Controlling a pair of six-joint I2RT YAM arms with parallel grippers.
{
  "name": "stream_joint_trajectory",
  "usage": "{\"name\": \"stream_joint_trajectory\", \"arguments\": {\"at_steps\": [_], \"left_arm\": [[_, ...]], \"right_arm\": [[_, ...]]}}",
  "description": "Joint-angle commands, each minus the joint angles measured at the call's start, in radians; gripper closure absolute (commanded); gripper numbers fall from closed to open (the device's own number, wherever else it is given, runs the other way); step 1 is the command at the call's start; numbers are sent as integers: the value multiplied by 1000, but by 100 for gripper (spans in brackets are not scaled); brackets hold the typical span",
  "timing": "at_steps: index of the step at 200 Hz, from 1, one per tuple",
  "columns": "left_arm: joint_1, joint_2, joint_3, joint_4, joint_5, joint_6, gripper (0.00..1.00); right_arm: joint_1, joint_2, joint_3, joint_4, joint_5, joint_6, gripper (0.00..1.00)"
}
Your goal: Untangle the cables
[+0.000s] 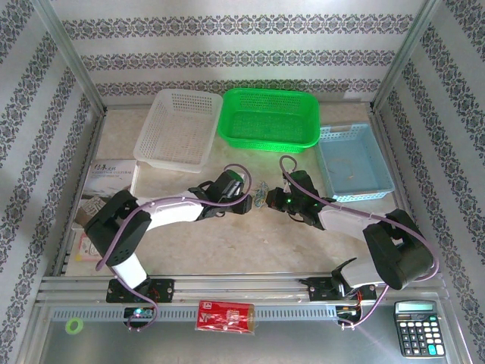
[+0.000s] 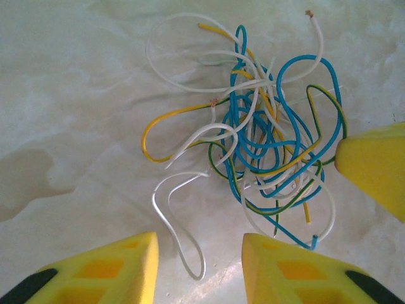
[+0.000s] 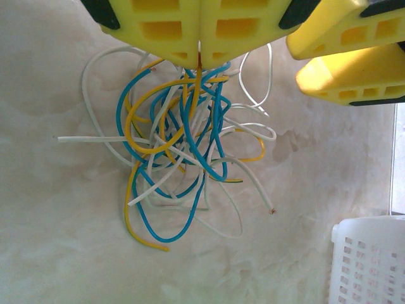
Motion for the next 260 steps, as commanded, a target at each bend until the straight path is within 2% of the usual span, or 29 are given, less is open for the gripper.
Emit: {"name": "stream_joint_trajectory", "arguments": {"at_steps": [1, 69, 101, 127, 162, 189, 237, 249, 260], "left_arm": [[-17, 29, 32, -19, 6, 19, 66], [-23, 75, 52, -21, 1, 19, 70], [-24, 86, 53, -18, 2, 21, 81], [-24, 77, 57, -27, 9, 22, 100], [-24, -28, 67, -73, 30, 32, 100], [-24, -131, 85, -104, 92, 27, 100], [-20, -252, 99, -36, 211, -50, 100], [-18, -265, 99, -18, 226, -71, 100], [-17, -271, 101, -9, 229, -82, 100]], "right_arm": [[-8, 6, -16, 13, 18, 1, 100], [-8, 9, -15, 18, 19, 2, 100], [-8, 13, -15, 21, 18, 3, 100], [-8, 16, -15, 22, 18, 3, 100], [-8, 17, -13, 26, 19, 7, 100], [-8, 19, -12, 29, 16, 8, 100], [-8, 5, -10, 25, 6, 6, 100], [-8, -5, -10, 20, 5, 2, 97], [-9, -16, -10, 13, 1, -3, 89]]}}
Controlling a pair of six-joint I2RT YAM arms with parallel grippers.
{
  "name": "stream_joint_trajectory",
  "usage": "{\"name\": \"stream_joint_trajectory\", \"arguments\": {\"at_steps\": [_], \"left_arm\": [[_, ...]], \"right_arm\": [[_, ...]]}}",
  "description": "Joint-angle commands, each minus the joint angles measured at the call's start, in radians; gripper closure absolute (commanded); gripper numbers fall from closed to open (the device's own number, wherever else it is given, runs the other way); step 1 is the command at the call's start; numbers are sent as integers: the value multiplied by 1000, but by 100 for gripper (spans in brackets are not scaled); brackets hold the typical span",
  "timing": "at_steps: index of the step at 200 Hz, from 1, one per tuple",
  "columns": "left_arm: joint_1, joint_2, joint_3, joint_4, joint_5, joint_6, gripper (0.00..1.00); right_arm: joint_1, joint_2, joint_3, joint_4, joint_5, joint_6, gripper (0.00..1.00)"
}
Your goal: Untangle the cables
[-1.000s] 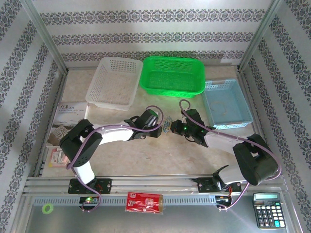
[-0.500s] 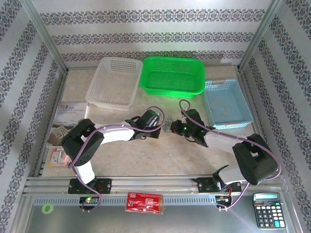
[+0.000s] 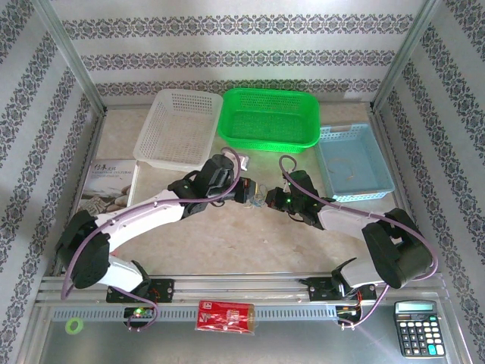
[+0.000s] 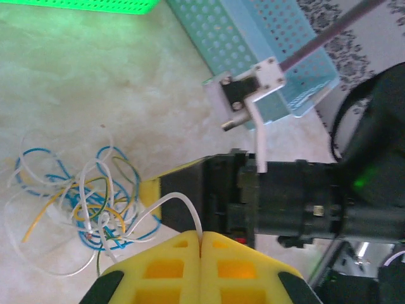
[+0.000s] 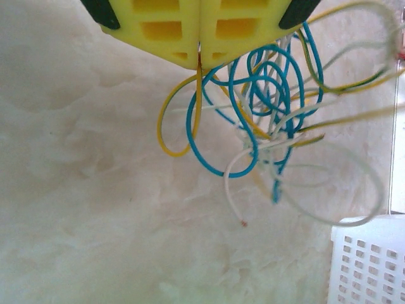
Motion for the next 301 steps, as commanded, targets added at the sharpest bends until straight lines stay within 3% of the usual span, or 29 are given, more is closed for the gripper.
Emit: {"name": "stream_joint_trajectory", "arguments": {"at_steps": [1, 32, 74, 140, 199, 250, 301], "left_arm": [[-8, -17, 16, 38, 55, -53, 100], [-4, -29, 22, 28, 48, -56, 100], [4, -45, 9, 49, 64, -85, 100], [11, -56, -5, 67, 74, -75, 100], [29, -58, -55, 110, 69, -77, 100], [39, -54, -82, 157, 87, -77, 100], [42, -49, -90, 183, 106, -79, 100]], "right_arm": [[-8, -28, -10, -2, 2, -5, 88], [-9, -99, -8, -54, 9, -40, 58], [-13, -251, -15, -128, 31, -98, 41], [-23, -388, -15, -169, 41, -117, 42], [-27, -416, -36, -159, 11, -105, 45], [37, -352, -44, -94, 22, -116, 40], [90, -168, -4, 0, 58, -127, 38]]}}
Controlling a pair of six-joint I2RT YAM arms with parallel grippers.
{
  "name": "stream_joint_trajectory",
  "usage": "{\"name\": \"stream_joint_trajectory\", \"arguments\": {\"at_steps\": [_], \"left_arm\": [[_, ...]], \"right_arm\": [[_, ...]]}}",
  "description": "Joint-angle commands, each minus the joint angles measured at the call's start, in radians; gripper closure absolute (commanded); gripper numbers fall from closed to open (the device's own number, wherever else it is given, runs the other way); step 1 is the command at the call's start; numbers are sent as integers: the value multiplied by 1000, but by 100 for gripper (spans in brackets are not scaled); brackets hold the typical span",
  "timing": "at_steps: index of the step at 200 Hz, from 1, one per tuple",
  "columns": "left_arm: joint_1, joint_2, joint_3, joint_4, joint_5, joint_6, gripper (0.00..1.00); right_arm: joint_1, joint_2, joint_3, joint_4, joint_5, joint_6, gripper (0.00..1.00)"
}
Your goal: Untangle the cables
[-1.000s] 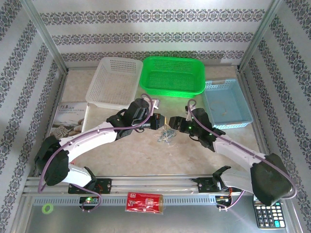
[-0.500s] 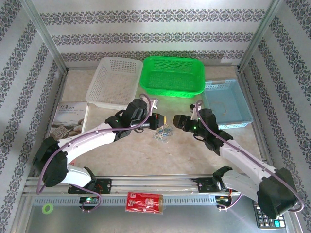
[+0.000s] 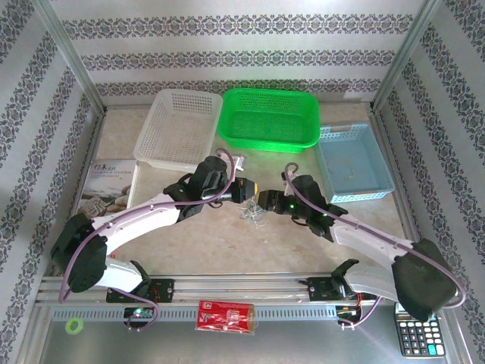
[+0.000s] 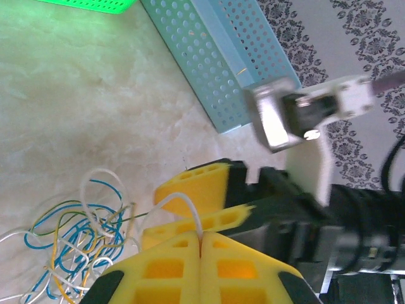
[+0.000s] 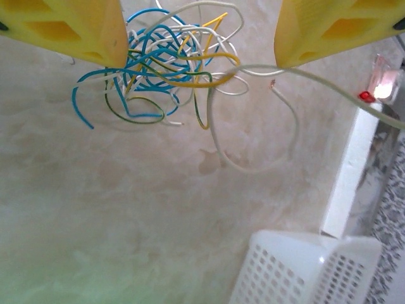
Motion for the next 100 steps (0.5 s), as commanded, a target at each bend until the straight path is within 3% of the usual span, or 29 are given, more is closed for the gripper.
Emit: {"name": "stream_joint_trajectory", "arguments": {"at_steps": [1, 57, 100], "left_arm": [[14, -15, -11, 61, 20, -10, 100], [17, -19, -34, 78, 18, -11, 100], [19, -16, -77, 123, 30, -21, 100]], "right_arm": [[8, 74, 31, 77, 36, -22, 38], [-11, 201, 50, 150, 34, -21, 46], [-38, 246, 41, 209, 26, -3, 91]]}}
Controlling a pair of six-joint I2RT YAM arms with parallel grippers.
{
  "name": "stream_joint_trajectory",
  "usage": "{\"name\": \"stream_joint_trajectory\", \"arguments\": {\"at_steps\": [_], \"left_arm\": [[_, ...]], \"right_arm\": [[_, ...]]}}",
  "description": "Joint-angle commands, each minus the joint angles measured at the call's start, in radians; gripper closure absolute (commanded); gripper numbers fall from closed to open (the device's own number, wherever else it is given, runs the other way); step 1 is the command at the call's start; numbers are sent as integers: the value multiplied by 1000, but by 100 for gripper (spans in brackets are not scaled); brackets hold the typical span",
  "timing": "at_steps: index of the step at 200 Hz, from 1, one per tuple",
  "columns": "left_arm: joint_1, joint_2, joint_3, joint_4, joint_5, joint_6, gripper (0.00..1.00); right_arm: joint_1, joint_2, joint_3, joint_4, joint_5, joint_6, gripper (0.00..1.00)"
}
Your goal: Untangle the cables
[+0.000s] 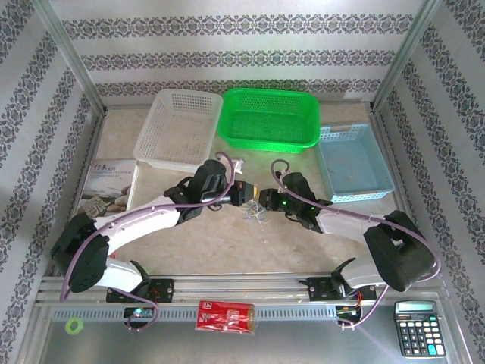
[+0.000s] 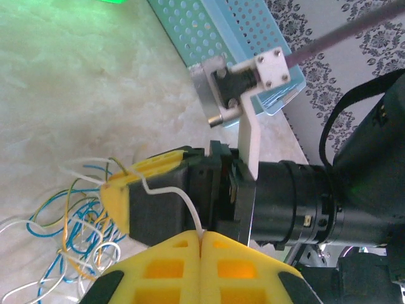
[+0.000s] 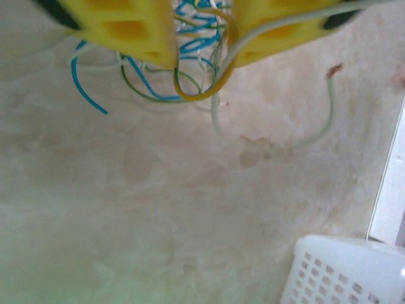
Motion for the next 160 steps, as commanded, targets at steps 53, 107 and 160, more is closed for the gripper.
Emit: {"name": "stream_joint_trajectory", "arguments": {"at_steps": [53, 107, 160], "left_arm": [[23, -27, -78, 112, 39, -16, 65], [42, -115, -124, 83, -53, -3, 30], [66, -113, -132, 71, -76, -6, 29]], "right_arm": [[-39, 33, 13, 100, -56, -38, 100], [-56, -38, -37, 148, -145, -112, 100], [-70, -102, -78, 157, -179, -140, 100]]}}
